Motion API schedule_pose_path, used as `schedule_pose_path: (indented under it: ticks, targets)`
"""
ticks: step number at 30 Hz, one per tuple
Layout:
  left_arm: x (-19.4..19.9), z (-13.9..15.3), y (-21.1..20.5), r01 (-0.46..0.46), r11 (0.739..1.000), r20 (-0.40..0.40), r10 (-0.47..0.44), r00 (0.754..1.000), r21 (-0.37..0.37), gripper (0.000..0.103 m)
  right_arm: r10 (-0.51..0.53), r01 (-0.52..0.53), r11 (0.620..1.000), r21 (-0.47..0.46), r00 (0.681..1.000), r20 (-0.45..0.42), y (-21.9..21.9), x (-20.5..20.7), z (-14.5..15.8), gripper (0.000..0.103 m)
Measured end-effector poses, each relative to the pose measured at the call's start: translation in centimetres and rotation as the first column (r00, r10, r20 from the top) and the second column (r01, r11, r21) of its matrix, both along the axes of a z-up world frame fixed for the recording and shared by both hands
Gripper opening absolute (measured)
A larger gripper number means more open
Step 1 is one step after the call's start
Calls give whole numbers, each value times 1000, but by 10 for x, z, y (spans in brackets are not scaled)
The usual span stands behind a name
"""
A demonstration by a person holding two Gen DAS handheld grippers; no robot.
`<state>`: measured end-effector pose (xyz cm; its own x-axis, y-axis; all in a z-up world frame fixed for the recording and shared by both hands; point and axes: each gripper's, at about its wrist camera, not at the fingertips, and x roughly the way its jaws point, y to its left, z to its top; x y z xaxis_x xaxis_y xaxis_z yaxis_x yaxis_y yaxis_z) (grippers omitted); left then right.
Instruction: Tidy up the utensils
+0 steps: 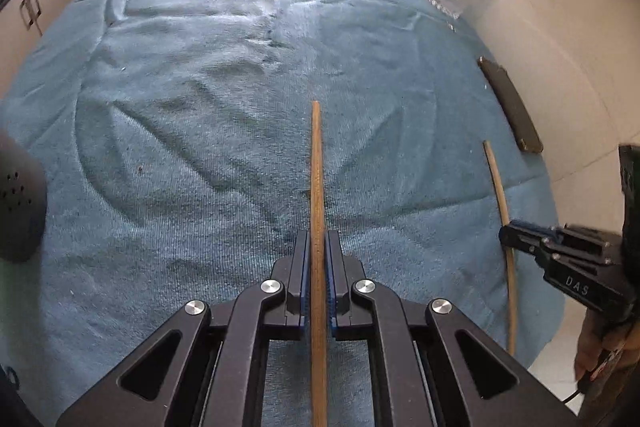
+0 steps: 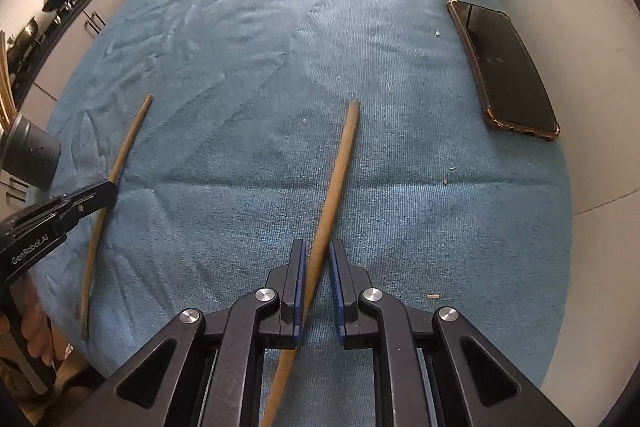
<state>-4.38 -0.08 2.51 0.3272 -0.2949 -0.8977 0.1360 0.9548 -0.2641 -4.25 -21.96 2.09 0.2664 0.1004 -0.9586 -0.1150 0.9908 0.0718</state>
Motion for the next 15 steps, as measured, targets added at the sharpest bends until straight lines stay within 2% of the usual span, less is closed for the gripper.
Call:
schedule_pose_path:
  ticks: [8, 15]
  targets:
    - [17, 3, -11, 137, 987, -80, -130, 988, 82, 7, 57, -69, 993, -97, 991, -125, 23, 25, -5, 16]
    - [14, 3, -22, 220, 961, -65, -212, 975, 167, 7, 41, -58, 993, -102, 985, -165, 39, 48, -12, 17]
